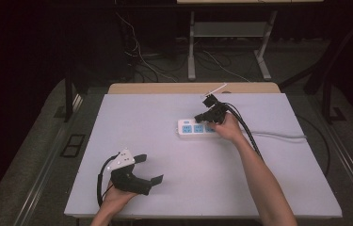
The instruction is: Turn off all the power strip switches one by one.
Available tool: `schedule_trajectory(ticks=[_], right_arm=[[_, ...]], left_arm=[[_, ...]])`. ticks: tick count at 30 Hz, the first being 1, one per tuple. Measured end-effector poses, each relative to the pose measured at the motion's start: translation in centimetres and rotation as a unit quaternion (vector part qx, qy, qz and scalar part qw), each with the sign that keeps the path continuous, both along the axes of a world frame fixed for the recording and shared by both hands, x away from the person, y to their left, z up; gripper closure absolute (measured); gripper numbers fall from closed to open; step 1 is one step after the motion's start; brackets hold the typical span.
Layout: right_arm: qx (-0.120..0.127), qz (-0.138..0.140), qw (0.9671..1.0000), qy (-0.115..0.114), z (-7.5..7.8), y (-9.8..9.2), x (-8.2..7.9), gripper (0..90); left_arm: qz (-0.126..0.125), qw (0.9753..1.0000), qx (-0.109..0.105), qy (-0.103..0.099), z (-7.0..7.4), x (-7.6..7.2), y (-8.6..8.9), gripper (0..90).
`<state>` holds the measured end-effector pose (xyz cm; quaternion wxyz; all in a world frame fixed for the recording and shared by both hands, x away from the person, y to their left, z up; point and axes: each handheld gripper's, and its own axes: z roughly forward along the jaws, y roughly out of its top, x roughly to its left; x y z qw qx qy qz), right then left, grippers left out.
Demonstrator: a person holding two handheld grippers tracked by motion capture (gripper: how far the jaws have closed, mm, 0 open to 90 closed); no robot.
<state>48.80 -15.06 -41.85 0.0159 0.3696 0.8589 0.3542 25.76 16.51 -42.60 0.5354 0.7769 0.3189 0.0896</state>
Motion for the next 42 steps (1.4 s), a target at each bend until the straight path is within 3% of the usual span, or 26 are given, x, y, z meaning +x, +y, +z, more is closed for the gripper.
schedule_trajectory(ticks=[13,17,22,24,27,30,39,42], right_arm=[[0.018,-0.006,0.9998,0.004,-0.32,-0.21,0.04,90.0],[0.024,-0.005,0.9996,0.015,-0.42,-0.12,0.03,90.0],[-0.006,-0.001,0.9999,-0.011,-0.17,0.67,-0.45,90.0],[0.0,-0.006,1.0,-0.001,-0.21,0.55,-0.32,90.0],[-0.004,-0.008,0.9999,-0.007,-0.29,0.59,-0.35,90.0],[0.019,-0.014,0.9997,0.004,-0.58,0.16,-0.25,90.0],[0.032,-0.015,0.9994,-0.003,-0.57,0.01,-0.32,90.0],[0.021,-0.02,0.9995,-0.011,-0.17,0.16,-0.21,90.0]], left_arm=[[-0.003,1.0,0.003,0.0,-0.02,-0.04,-0.15,0.0],[0.001,1.0,0.004,0.0,-0.01,-0.19,-0.16,0.0],[0.006,1.0,0.003,0.0,0.01,-0.26,0.03,0.0],[0.007,1.0,0.001,-0.002,0.04,-0.29,0.16,0.0],[0.009,1.0,-0.002,-0.002,0.09,-0.38,0.32,0.0],[0.01,0.9999,-0.002,-0.004,0.13,-0.4,0.37,0.0],[0.009,1.0,-0.002,-0.001,0.08,-0.4,0.23,0.0],[0.01,0.9999,-0.003,-0.002,0.1,-0.54,0.36,0.0]])
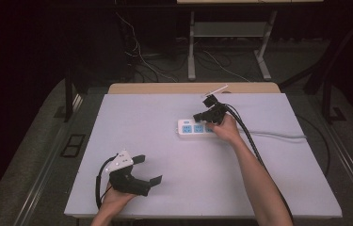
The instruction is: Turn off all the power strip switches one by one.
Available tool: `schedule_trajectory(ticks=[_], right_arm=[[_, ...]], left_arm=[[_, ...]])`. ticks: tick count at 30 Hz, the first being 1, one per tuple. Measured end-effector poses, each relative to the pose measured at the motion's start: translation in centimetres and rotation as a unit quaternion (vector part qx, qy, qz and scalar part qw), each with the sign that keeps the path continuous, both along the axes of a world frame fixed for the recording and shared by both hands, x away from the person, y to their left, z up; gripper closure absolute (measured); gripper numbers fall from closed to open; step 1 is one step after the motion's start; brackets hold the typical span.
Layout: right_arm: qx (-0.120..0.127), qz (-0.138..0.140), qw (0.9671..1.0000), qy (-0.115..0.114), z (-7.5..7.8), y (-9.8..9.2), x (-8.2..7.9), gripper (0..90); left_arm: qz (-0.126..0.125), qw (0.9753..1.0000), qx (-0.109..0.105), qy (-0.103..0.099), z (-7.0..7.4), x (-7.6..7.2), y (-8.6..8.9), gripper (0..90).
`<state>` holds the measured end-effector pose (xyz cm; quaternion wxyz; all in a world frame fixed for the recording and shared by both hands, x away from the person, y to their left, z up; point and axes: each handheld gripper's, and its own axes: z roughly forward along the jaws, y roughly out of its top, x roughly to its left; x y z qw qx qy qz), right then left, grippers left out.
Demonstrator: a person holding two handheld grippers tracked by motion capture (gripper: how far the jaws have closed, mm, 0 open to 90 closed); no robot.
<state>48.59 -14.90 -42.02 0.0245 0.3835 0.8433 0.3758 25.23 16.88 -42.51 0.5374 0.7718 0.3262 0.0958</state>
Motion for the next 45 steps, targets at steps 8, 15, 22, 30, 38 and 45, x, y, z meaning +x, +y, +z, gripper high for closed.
schedule_trajectory(ticks=[8,15,22,30,38,45], right_arm=[[-0.014,0.004,0.9998,-0.015,1.9,0.0,-0.3,90.0],[-0.009,0.013,0.9995,-0.027,4.0,0.4,-0.3,90.0],[-0.013,0.021,0.9993,-0.028,4.5,1.3,-0.2,90.0],[-0.031,0.034,0.9985,-0.029,4.6,2.9,-0.2,90.0],[-0.034,0.042,0.9983,-0.022,4.4,4.0,-0.1,90.0],[-0.041,0.045,0.9981,-0.008,3.4,4.4,0.1,90.0]], left_arm=[[0.002,1.0,-0.006,-0.002,0.1,-0.2,0.1,0.0],[0.005,0.9999,-0.012,0.001,0.1,-0.1,0.2,0.0],[0.003,0.9999,-0.016,0.002,0.0,-0.1,0.3,0.0],[0.003,0.9998,-0.017,0.001,0.1,0.0,0.3,0.0],[0.003,0.9999,-0.017,0.002,0.0,0.0,0.3,0.0],[0.001,0.9999,-0.015,0.003,0.0,0.0,0.2,0.0]])
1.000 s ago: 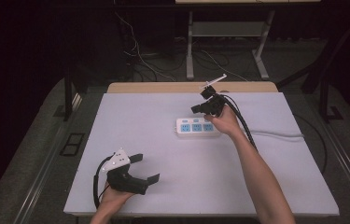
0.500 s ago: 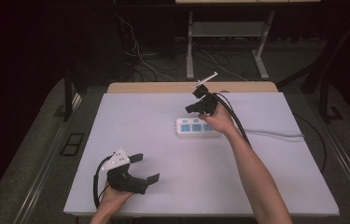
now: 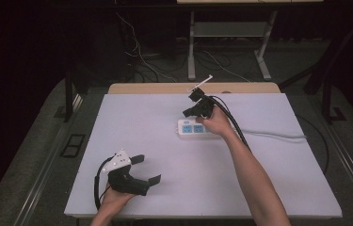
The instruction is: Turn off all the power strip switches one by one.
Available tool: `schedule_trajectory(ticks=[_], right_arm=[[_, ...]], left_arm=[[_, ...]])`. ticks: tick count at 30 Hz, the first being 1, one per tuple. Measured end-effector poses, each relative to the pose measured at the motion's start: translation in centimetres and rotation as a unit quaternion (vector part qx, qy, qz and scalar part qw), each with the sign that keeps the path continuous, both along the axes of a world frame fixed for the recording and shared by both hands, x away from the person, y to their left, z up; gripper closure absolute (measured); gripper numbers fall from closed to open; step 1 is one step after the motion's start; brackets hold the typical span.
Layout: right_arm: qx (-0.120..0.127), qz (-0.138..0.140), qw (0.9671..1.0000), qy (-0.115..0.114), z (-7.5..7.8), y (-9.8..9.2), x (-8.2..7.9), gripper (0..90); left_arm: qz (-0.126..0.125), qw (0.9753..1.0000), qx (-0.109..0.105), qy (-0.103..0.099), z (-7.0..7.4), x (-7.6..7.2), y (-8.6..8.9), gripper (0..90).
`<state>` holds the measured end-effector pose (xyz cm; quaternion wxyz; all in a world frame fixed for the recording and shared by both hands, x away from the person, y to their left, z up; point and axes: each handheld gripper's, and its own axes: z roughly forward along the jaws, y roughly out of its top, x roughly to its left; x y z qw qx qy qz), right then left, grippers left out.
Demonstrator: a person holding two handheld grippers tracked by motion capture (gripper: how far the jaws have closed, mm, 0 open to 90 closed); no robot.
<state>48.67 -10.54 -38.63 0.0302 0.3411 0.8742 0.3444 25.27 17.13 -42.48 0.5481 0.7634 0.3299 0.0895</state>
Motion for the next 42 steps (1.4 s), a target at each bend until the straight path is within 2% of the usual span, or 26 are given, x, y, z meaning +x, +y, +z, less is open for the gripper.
schedule_trajectory(ticks=[8,20,22,28,33,35,39,42], right_arm=[[-0.008,0.007,0.9999,0.008,-1.0,0.6,0.1,90.0],[-0.02,0.002,0.9995,0.023,-2.3,0.7,0.4,90.0],[-0.029,0.007,0.9993,0.021,-2.5,0.7,0.5,90.0],[-0.032,0.008,0.9994,0.01,-2.5,0.8,0.2,90.0],[-0.004,0.012,0.9997,0.02,-2.9,0.5,0.3,90.0],[-0.004,0.014,0.9998,0.012,-3.0,0.5,0.2,90.0],[0.01,0.009,0.9997,0.022,-3.2,0.3,0.4,90.0],[0.014,0.009,0.9997,0.02,-3.3,0.2,0.4,90.0]], left_arm=[[-0.001,1.0,0.0,-0.001,0.0,0.0,0.0,0.0],[0.0,1.0,0.001,-0.001,0.0,0.1,0.1,0.0],[-0.001,1.0,0.001,-0.001,0.0,0.1,0.1,0.0],[-0.002,1.0,0.005,0.0,0.0,0.1,0.0,0.0],[-0.004,1.0,0.009,0.0,-0.1,0.2,-0.1,0.0],[-0.004,0.9999,0.01,0.001,-0.1,0.2,-0.1,0.0],[-0.003,0.9999,0.01,0.0,-0.1,0.2,0.0,0.0],[-0.001,1.0,0.009,0.001,-0.1,0.2,0.1,0.0]])
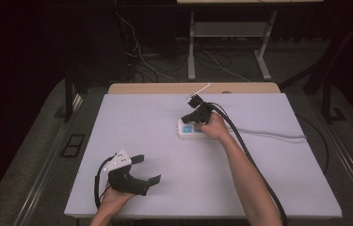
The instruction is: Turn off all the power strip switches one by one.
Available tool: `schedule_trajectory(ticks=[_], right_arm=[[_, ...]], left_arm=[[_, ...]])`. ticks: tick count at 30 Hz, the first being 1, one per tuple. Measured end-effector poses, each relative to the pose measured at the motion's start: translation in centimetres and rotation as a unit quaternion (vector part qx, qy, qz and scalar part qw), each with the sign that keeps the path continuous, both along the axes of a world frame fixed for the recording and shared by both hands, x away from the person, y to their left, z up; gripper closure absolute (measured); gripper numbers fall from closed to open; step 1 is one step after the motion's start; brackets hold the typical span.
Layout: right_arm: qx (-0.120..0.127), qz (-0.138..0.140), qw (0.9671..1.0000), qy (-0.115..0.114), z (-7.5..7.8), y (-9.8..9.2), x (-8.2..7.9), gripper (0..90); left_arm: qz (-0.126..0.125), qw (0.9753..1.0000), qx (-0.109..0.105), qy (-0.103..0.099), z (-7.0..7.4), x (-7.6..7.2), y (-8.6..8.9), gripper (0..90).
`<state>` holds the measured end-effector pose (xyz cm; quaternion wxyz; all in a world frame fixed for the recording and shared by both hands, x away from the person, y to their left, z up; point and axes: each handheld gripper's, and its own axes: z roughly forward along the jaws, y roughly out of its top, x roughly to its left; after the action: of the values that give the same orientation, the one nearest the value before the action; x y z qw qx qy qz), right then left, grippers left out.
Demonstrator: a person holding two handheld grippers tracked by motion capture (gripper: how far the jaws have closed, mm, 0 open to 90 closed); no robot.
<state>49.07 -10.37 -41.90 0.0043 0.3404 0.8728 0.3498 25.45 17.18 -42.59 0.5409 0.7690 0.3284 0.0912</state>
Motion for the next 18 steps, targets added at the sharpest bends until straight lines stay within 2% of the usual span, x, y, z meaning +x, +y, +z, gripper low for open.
schedule_trajectory(ticks=[4,6,9,11,16,18], right_arm=[[0.009,-0.009,0.9999,0.011,-0.2,-0.3,0.1,90.0],[0.027,-0.013,0.9994,0.019,-0.5,-0.7,0.3,90.0],[0.032,-0.011,0.9994,0.005,-0.7,-0.8,0.0,90.0],[0.043,-0.013,0.9989,0.01,-0.8,-1.0,0.0,90.0],[0.031,-0.005,0.9995,-0.001,-0.6,-0.8,-0.1,90.0],[0.034,-0.007,0.9994,0.004,-0.6,-0.9,-0.1,90.0]], left_arm=[[0.0,1.0,0.002,-0.002,0.0,-0.1,-0.1,0.0],[-0.001,1.0,0.003,-0.003,0.1,-0.2,-0.1,0.0],[-0.001,1.0,0.005,-0.002,0.0,-0.2,-0.1,0.0],[0.0,1.0,0.005,-0.001,0.0,0.0,0.0,0.0],[0.0,1.0,0.006,0.0,0.0,0.0,0.0,0.0],[0.0,1.0,0.004,0.0,0.0,0.0,0.0,0.0]])
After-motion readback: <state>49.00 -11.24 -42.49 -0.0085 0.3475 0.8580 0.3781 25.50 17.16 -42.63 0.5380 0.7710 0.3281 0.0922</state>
